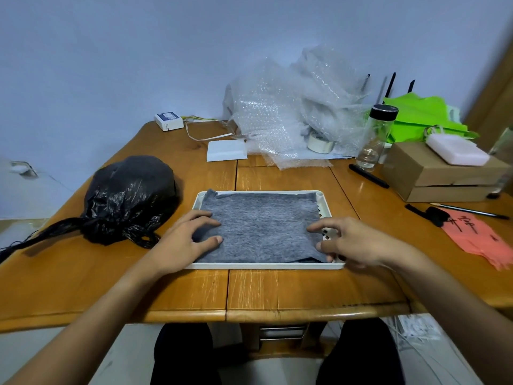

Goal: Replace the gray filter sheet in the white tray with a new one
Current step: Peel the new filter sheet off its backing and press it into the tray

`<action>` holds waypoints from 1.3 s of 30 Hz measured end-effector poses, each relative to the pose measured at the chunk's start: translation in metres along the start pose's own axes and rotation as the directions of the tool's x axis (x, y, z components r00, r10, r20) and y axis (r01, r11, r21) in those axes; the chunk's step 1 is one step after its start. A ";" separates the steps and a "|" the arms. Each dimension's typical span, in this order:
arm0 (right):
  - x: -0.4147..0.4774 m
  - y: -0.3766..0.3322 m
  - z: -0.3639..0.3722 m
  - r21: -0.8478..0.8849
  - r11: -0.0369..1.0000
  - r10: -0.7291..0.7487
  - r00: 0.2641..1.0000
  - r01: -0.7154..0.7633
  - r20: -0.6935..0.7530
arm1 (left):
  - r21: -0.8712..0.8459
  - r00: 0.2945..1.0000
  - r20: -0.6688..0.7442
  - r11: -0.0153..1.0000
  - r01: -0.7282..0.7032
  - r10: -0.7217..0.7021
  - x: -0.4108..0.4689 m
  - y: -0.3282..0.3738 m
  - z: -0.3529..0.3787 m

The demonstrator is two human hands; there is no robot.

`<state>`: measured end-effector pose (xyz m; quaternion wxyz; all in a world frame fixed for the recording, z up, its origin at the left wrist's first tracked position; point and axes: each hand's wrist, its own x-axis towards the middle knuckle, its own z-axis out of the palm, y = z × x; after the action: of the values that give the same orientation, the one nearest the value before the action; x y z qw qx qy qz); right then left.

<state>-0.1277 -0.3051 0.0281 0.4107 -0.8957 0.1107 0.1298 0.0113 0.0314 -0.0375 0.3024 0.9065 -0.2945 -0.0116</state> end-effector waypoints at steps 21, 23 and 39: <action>0.010 -0.006 -0.012 -0.395 0.912 -0.159 0.983 0.111 -0.089 | 0.399 0.973 0.202 0.917 0.021 -0.110 0.012 0.031 -0.023; 0.021 -0.010 0.003 -0.538 0.833 -0.310 0.915 0.130 -0.259 | 0.422 0.989 0.151 0.904 -0.065 0.001 0.018 0.040 -0.021; 0.081 -0.006 0.052 -0.709 0.704 -0.090 0.995 0.033 -0.043 | 0.536 0.942 0.266 0.844 0.033 -0.205 0.054 0.033 0.025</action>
<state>-0.0573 -0.2692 -0.0263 0.0359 -0.9920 0.0378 0.1151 0.0336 -0.0326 -0.0306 -0.0080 0.9574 -0.2730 -0.0933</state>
